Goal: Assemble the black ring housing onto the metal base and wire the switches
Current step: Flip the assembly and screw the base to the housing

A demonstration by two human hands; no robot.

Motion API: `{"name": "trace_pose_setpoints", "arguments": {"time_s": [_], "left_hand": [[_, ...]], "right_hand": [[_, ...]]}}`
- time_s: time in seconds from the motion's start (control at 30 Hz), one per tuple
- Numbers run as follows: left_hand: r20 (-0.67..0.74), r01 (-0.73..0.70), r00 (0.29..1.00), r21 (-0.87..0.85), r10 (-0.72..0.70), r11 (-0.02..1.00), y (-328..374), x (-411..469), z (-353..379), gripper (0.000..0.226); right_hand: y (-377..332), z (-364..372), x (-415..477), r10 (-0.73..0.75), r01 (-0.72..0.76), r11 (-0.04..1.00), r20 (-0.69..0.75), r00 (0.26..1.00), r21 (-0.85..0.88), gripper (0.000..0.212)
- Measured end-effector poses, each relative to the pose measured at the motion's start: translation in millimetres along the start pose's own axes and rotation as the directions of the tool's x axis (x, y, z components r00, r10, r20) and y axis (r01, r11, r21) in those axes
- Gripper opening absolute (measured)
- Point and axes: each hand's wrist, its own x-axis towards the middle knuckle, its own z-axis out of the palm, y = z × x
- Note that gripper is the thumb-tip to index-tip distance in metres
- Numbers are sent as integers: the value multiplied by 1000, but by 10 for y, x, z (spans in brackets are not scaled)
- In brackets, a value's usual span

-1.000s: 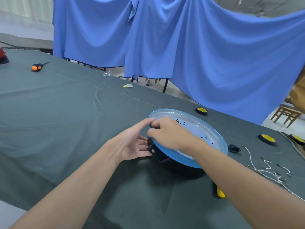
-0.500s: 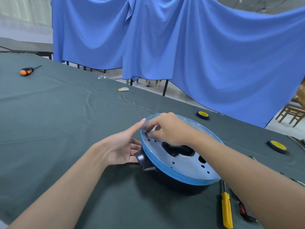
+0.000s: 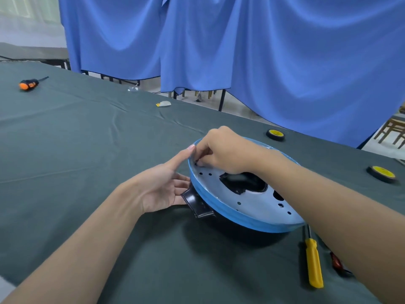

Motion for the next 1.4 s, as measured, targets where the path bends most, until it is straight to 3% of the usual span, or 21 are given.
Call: {"name": "trace_pose_setpoints", "arguments": {"time_s": [0.1, 0.3, 0.47, 0.6, 0.7, 0.83, 1.07, 1.2, 1.4], "left_hand": [[-19, -12, 1000, 0, 12, 1000, -15, -5, 17, 95], [-27, -23, 999, 0, 23, 1000, -45, -15, 23, 94], [-54, -38, 998, 0, 38, 999, -63, -17, 31, 94], [-56, -40, 998, -11, 40, 999, -78, -16, 24, 97], [-55, -43, 998, -15, 42, 999, -83, -10, 11, 96], [-45, -48, 998, -7, 48, 999, -94, -1, 8, 98], [-61, -47, 997, -24, 46, 999, -91, -18, 23, 94], [-73, -54, 996, -12, 53, 998, -83, -28, 45, 93], [-83, -54, 995, -22, 52, 998, -102, -57, 69, 98]], "right_hand": [[-24, 10, 0, 28, -28, 1000, -9, 1000, -14, 13], [-60, 82, -16, 73, -78, 992, -54, 996, -97, 28], [-67, 7, -56, 35, -36, 999, -16, 999, -40, 8], [-60, 14, -41, 38, -39, 998, -3, 999, -53, 15], [-70, 45, -16, 82, -81, 988, 3, 997, -129, 31], [-92, -7, -48, 65, -64, 997, 19, 998, -47, 9], [-87, 86, -46, 92, -94, 985, -22, 996, -142, 31], [-76, 65, -95, 67, -68, 998, -32, 997, -17, 8], [-107, 96, -109, 49, -51, 998, -61, 997, -27, 14]]}}
